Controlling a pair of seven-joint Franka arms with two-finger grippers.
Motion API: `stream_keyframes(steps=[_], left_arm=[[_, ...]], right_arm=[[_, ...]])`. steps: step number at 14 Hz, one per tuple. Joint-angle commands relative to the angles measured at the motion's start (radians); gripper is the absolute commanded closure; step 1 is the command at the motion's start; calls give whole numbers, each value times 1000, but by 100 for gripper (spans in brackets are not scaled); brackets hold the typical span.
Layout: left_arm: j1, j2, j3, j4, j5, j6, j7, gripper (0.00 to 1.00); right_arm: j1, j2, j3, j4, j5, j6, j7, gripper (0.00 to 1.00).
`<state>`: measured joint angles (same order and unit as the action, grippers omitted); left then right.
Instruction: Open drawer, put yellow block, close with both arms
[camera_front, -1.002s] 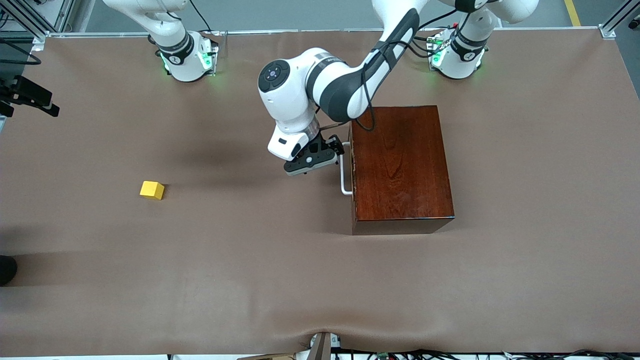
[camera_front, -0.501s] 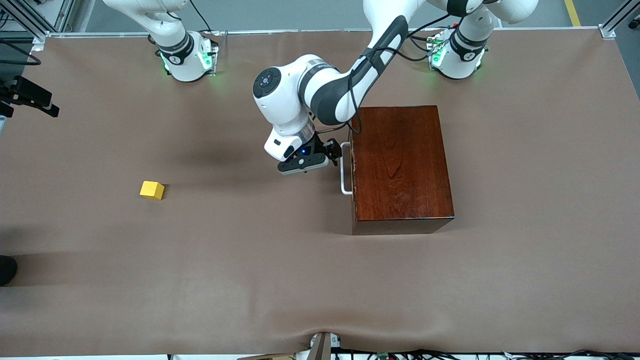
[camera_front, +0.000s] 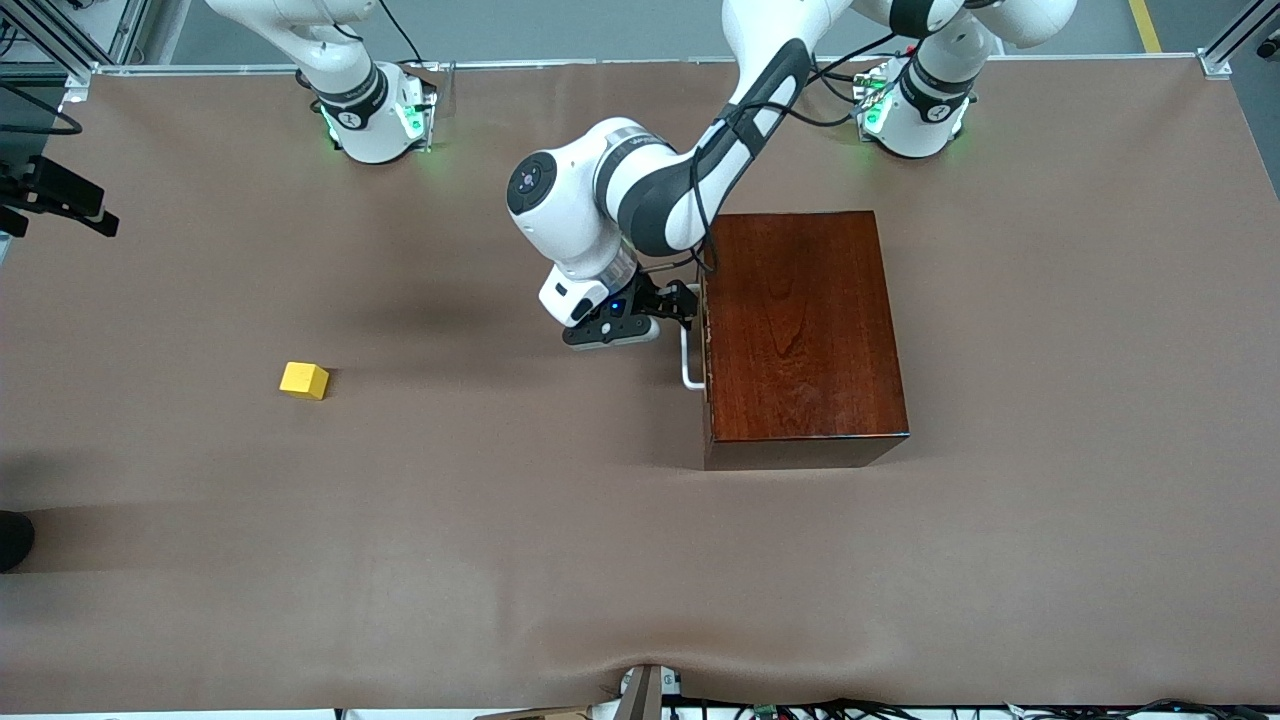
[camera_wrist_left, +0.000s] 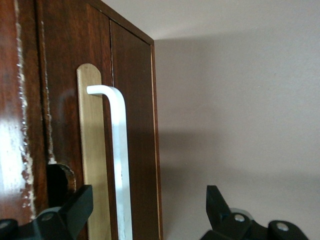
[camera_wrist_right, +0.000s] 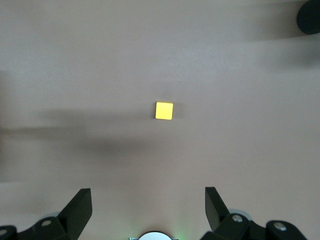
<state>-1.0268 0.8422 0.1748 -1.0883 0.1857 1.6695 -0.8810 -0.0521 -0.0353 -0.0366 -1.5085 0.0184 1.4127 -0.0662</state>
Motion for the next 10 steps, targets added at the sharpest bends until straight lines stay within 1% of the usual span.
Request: stream_keyframes(steps=[1,10], left_arm=[[-10,24,8,13,24,-13,13,0],[-10,57,3,15,14,39,-56,0]], right_arm=[[-20,5,15,13,0,-3,-1,0],[-17,15,17,16,0,-2,-1,0]])
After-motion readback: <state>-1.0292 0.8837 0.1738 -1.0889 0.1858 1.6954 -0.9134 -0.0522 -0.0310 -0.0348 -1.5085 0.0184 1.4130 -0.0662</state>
